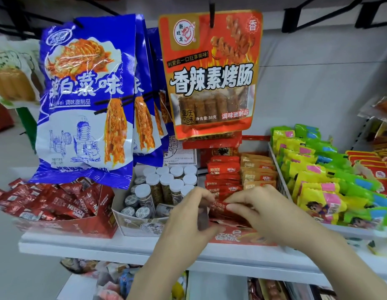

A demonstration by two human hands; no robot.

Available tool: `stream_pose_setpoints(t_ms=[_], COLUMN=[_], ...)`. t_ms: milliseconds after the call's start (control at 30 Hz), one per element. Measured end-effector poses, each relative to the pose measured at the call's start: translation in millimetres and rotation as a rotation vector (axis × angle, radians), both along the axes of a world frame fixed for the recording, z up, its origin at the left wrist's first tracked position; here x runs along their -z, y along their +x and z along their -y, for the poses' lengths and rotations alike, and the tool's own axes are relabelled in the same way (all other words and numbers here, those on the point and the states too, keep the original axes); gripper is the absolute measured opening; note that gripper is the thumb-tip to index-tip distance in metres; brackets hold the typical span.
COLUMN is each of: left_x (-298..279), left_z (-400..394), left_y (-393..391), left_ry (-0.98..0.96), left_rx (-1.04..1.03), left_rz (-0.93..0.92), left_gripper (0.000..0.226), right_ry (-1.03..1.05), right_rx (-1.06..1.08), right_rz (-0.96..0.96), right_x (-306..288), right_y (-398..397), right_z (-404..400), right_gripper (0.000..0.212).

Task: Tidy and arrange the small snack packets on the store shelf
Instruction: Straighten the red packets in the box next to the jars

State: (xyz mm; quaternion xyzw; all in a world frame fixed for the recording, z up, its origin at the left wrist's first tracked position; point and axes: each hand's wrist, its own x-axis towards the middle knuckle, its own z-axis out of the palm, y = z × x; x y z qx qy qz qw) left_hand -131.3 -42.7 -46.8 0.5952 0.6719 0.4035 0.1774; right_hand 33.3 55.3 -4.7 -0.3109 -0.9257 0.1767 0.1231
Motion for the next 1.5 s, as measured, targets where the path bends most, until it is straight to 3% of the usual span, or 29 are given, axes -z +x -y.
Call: stream_pose_setpoints(t_ms=[100, 200, 300, 433, 600, 733, 833, 967, 1033, 1300, 1500], left_x=[2, 3, 4, 6, 5, -5, -14, -13, -5, 13, 16], left_z=[-2, -1, 0, 1, 2, 8, 4, -14, -22, -41, -44], left_y=[2, -4, -8, -6, -6, -9, -17, -24, -22, -17, -17], left_ry=[-0.043, -0.016, 0.035, 0.048, 0.013, -0.023, 0.096, 0.076, 0.030, 0.000, 0.096], left_rx=[0.006, 0.045, 0.088, 0.122, 0.127, 0.122, -0.014, -0.211, -0.241, -0.326, -0.318], left_rz=[0.025, -0.008, -0.099, -0.145, -0.094, 0.004, 0.118, -0.399, -0.531, -0.596, -0.552], left_gripper=[0.051, 0.035, 0.015, 0.014, 0.008, 0.025, 0.014, 0.016, 0.021, 0.022, 0.013], right_ry=[-0.079, -0.141, 0.119, 0.290, 0.397, 0.375, 0.350, 0.328, 0.315, 0.281, 0.265], right_rx=[-0.021, 0.070, 0.178, 0.231, 0.297, 0.278, 0.268, 0.257, 0.257, 0.248, 0.258], right_rz=[0.020, -0.044, -0.011, 0.207, 0.230, 0.231, 0.234, 0.245, 0.243, 0.192, 0.135], right_x=[0, -3, 1, 13, 18, 21, 22, 22, 22, 24, 28], right_y=[0, 1, 1, -8, -14, -14, -12, -11, -10, -10, -9], right_z=[-3, -10, -20, -19, -18, -18, -18, -17, -16, -18, -18], right_gripper=[0.025, 0.050, 0.021, 0.025, 0.030, 0.033, 0.035, 0.043, 0.044, 0.043, 0.047])
